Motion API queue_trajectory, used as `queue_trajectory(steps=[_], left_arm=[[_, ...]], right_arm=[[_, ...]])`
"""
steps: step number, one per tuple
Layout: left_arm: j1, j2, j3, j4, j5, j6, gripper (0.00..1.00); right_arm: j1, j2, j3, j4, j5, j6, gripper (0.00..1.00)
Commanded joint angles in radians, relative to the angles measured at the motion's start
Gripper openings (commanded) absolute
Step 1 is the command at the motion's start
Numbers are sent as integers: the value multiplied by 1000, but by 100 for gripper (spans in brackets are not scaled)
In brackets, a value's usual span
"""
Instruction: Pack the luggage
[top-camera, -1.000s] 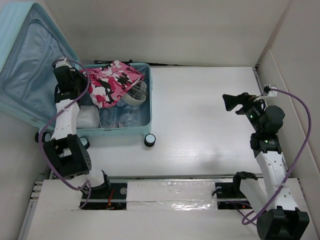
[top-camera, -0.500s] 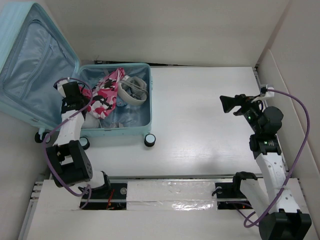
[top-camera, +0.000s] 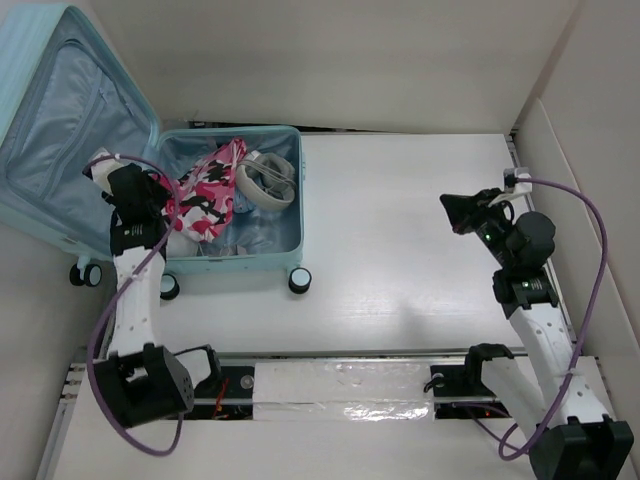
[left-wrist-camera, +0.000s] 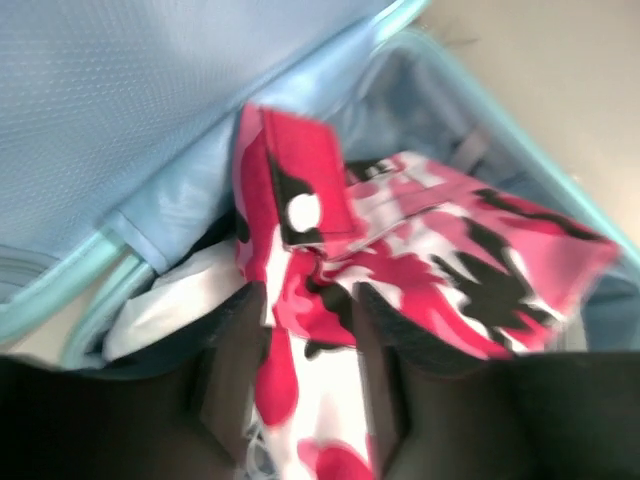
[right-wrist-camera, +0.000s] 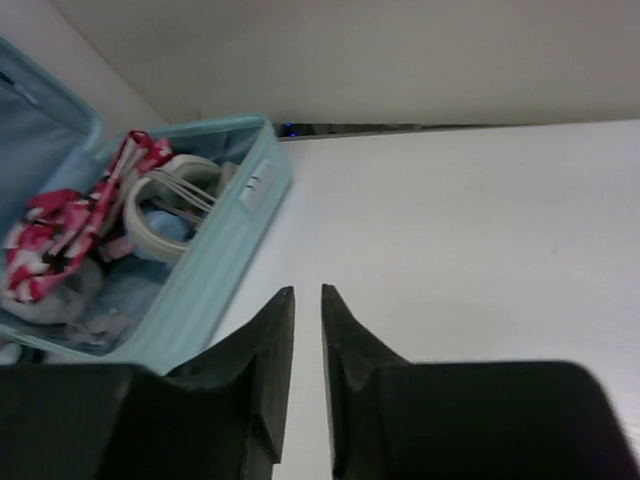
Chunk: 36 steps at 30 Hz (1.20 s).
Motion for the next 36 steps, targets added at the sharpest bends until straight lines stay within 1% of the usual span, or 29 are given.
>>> queue_trajectory(steps=[1,2,3,4,5,6,8,9,11,12,13,14,16,17,18,20,21,22,23,25,26,27,30,32,34,35,36], left_arm=[[-28,-150,44,-31,-25,-17,34],[-28,-185,40,-38,-29,-15,24],[-28,-251,35,-48,-71,-14,5],[-28,-280,26,-70,-106,-12,0],[-28,-311,18,-80,-152,-11,0],[-28,-357,12,-90,-239,-11,0],[-28,-379,15,-134,-323,3,0],[-28,-373,23,-159,-437,9,4],[-28,-339,67,-254,-539,-12,19],[-28,-303,92,-293,-603,-18,24],[-28,-290,137,-335,-624,-21,36],[-28,-278,164,-356,-650,-33,43],[-28,-238,233,-419,-722,-49,53],[-28,-212,263,-459,-790,-75,56],[-28,-200,264,-459,-830,-83,57],[-28,-167,239,-495,-922,-106,62],[-28,-140,225,-499,-985,-98,63],[-28,-135,203,-478,-1001,-80,63],[-28,-131,204,-482,-1004,-72,63],[-11,-106,218,-522,-1022,-127,60],[4,-97,242,-568,-1012,-150,60],[4,-75,248,-578,-1003,-158,60],[4,-23,287,-576,-1035,-133,59],[4,-2,322,-553,-1058,-104,53],[4,29,342,-545,-1070,-90,49],[27,35,359,-539,-1066,-86,49],[50,49,374,-532,-997,-81,48]], right_arm=[[55,21,29,20,-9,-19,0],[84,42,28,23,-6,-28,0],[99,55,24,34,-2,-32,0],[111,68,23,44,2,-32,0],[124,81,20,52,-1,-35,0],[145,105,20,66,-15,-37,0],[155,124,24,77,-28,-45,0],[168,139,31,77,-41,-51,0],[193,148,35,77,-46,-68,0],[202,153,37,78,-37,-71,0],[213,161,38,78,-29,-74,2],[213,165,41,75,-26,-78,2],[213,176,44,75,-37,-78,5],[213,181,46,75,-46,-78,5],[213,184,46,74,-51,-80,5],[222,187,49,72,-51,-85,5],[222,188,52,63,-46,-88,5],[222,188,55,57,-44,-89,5],[222,188,57,54,-43,-94,5],[233,187,57,54,-40,-95,5],[233,188,57,52,-38,-95,5],[233,190,61,44,-38,-100,5],[233,179,69,23,-31,-112,5],[233,170,69,23,-23,-115,6],[242,165,69,17,-6,-120,6],[242,167,70,14,-6,-120,6],[242,170,70,14,-8,-121,6]])
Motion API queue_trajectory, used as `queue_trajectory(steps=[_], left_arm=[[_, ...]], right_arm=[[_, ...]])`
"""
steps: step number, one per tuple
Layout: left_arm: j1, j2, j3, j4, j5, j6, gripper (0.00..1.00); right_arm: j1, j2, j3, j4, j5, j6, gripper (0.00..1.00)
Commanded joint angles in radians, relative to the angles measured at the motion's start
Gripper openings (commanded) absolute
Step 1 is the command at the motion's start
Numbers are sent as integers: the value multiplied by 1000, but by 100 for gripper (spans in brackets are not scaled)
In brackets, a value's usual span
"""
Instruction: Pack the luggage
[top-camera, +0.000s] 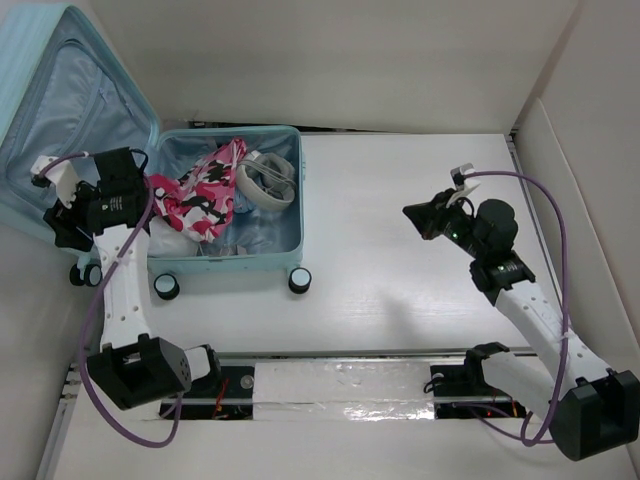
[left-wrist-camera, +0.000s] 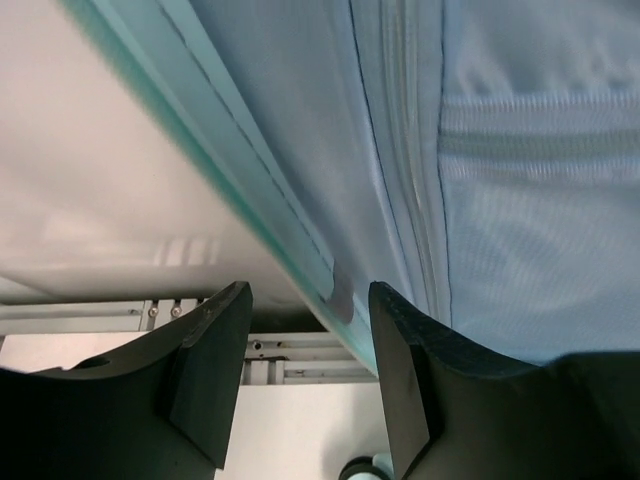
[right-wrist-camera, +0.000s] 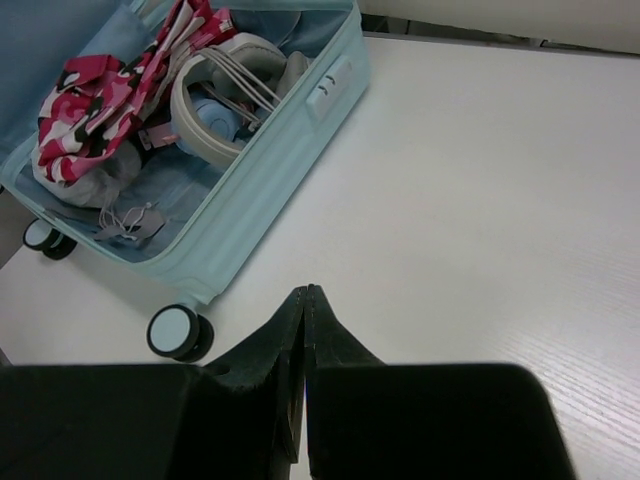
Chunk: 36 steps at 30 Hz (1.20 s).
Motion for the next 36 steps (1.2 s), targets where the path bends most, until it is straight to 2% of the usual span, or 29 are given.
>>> queue_trajectory(steps=[1,4,11,15,21,22,24,25,27,30,31,32,35,36], left_arm=[[41,13,82,23,-7,-22,47],[41,68,110,66,-22,69,47],[41,94,156,83,-4,88,42],[41,116,181,80,26,85,26],[50,95,177,65,62,71,10],[50,91,173,63,89,68,0],[50,76,151,71,120,62,0],[50,55,144,75,178,56,0],[1,20,109,123,195,97,0],[-157,-95,81,222,244,164,0],[-268,-125,66,257,270,195,0],[-328,-157,28,355,283,232,0],[-512,-234,-2,449,339,296,0],[-531,-240,0,448,367,297,0]], right_arm=[[11,-5,54,8,5,-26,6],[31,1,65,-17,16,-42,6],[31,-7,70,-31,48,-49,6],[31,-4,71,-40,74,-52,6],[31,19,82,-66,111,-62,6],[31,21,82,-68,115,-62,6],[31,30,84,-71,134,-62,6],[31,36,84,-72,138,-60,6],[31,58,87,-75,143,-59,6],[20,87,96,-77,141,-59,5],[20,93,97,-77,138,-57,5],[20,99,97,-80,138,-57,5],[20,110,102,-84,131,-56,5],[20,111,105,-97,135,-57,6]])
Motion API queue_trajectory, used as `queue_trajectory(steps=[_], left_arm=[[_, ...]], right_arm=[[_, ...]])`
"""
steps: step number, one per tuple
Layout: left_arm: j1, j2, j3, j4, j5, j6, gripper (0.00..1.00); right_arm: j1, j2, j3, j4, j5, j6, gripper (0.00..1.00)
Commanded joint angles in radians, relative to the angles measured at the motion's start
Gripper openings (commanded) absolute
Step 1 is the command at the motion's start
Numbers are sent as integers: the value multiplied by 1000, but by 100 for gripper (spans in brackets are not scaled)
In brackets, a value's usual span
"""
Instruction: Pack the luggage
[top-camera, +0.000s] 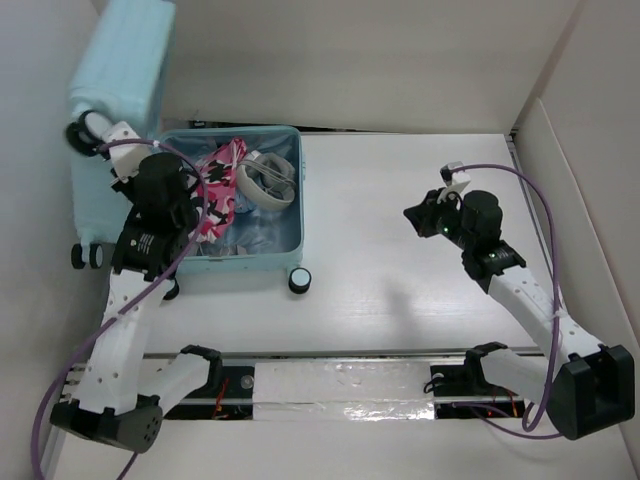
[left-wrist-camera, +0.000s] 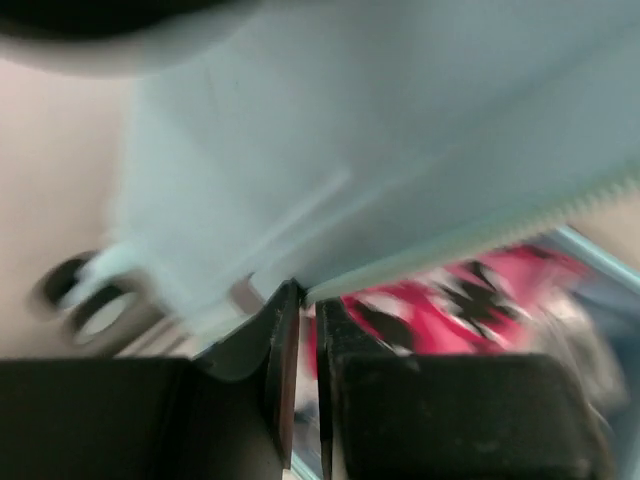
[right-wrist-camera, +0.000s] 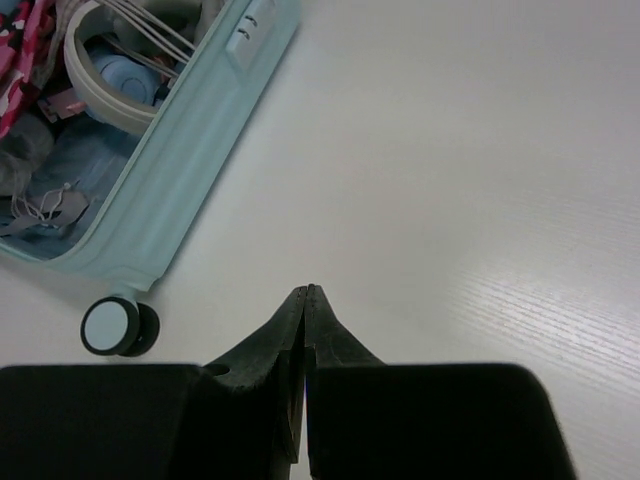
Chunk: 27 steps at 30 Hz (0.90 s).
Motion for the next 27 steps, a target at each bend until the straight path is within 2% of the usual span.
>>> queue_trajectory(steps=[1,3,4,6,7,10,12,13,16,18,21,22,24,25,27], left_arm=[[-109,-59,-4,215,281,51,0],[-109,-82,-59,274,483,97,0],[-109,-102,-87,299,697,111,0],[-109,-106,-130,317,913,129,0],[-109,-104,-142,319,1114,126,11],[-109,-119,-191,331,1410,116,55],[-109,-156,-225,357,1516,103,65],[-109,-165,-228,362,1614,100,72],[-109,-185,-215,371,1818,87,74],[-109,-188,-182,405,1830,55,68],[-109,-188,-123,422,1625,11,57],[-109,-179,-107,426,1457,-1,52],[-109,-149,-41,394,1226,-51,50],[-109,-95,-11,370,999,-67,48],[-65,-25,74,293,797,-81,40]], right_arm=[[-1,3,61,-2,23,-14,6],[-1,6,66,-9,27,-14,6],[-1,12,69,-9,28,-12,7],[-1,20,75,-14,39,-8,9],[9,26,81,-22,50,-9,11],[18,37,107,-42,76,-17,16],[27,40,115,-40,88,-11,19],[39,44,121,-42,99,-11,21],[65,55,133,-46,134,-15,22],[79,67,142,-46,145,-18,22],[116,92,152,-48,171,-21,17],[128,100,155,-45,188,-21,11],[165,106,155,-29,208,-20,4],[179,110,161,-26,226,-18,0],[220,132,173,-14,241,-18,0]])
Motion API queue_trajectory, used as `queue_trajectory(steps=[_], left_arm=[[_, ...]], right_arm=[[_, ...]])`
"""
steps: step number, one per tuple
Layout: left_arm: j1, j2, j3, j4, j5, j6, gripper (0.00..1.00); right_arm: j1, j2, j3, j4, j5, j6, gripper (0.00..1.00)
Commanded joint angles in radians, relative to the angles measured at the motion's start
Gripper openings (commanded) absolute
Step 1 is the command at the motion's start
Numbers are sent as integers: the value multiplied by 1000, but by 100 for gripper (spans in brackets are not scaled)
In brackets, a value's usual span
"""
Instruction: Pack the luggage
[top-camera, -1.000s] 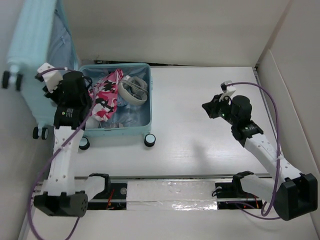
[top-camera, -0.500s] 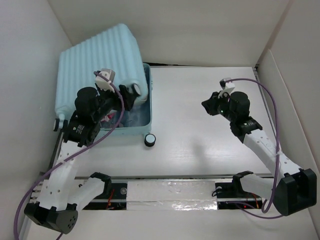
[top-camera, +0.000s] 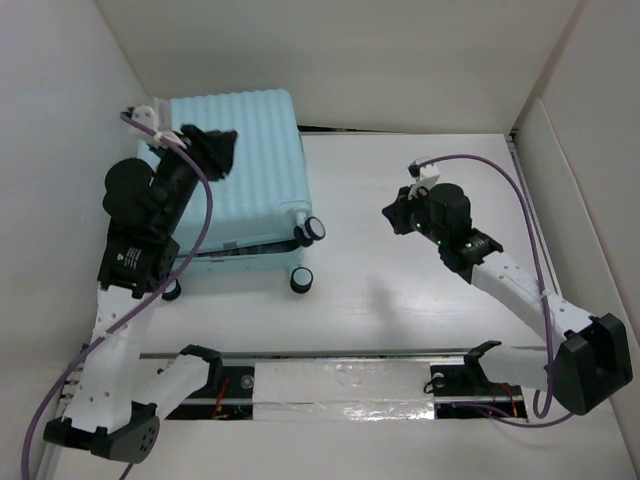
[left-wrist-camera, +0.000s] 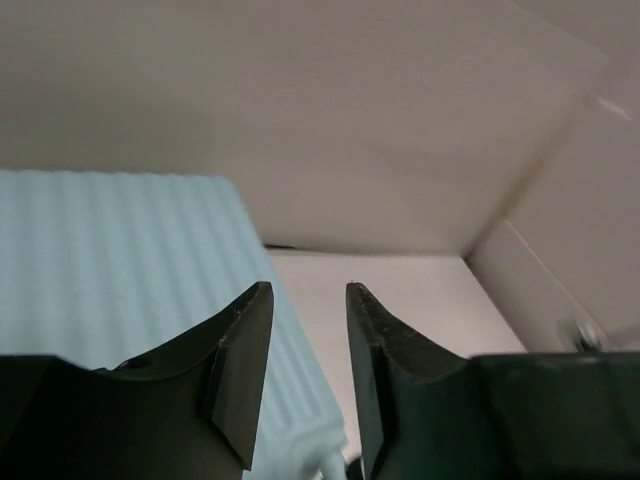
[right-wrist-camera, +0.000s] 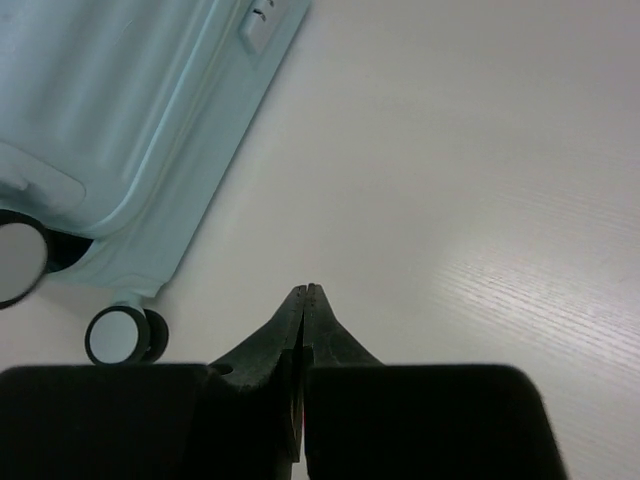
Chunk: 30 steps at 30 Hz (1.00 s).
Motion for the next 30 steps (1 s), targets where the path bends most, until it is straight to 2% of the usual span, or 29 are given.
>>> queue_trajectory(steps=[1,3,4,5,6,9,10,14,18,26,30], left_arm=[[64,159,121,-42,-575,-68,31],[129,250,196,-120,-646,-85,24],[196,328,218,-141,-663,-99,21],[230,359,239,-160,-658,-108,20],[258,382,239,-152,-663,-113,20],[394,459,216,-103,-713,-108,30],[394,480,229,-103,-719,-110,30],[561,585,320,-158,-724,-73,33],[638,654,342,-165,-770,-47,34],[638,793,264,-175,-752,-24,33],[563,798,102,-106,-746,-10,33]], right_arm=[[58,22,66,42,69,-11,0],[100,55,95,48,93,-13,0],[109,65,104,52,101,-14,0],[109,78,127,55,125,-14,0],[123,108,138,62,130,-16,0],[141,177,194,48,132,-29,0],[141,190,204,46,132,-32,0],[141,233,207,86,129,-36,0],[141,282,227,105,138,-26,0],[141,351,282,118,158,-14,4],[131,371,303,141,155,-2,6]])
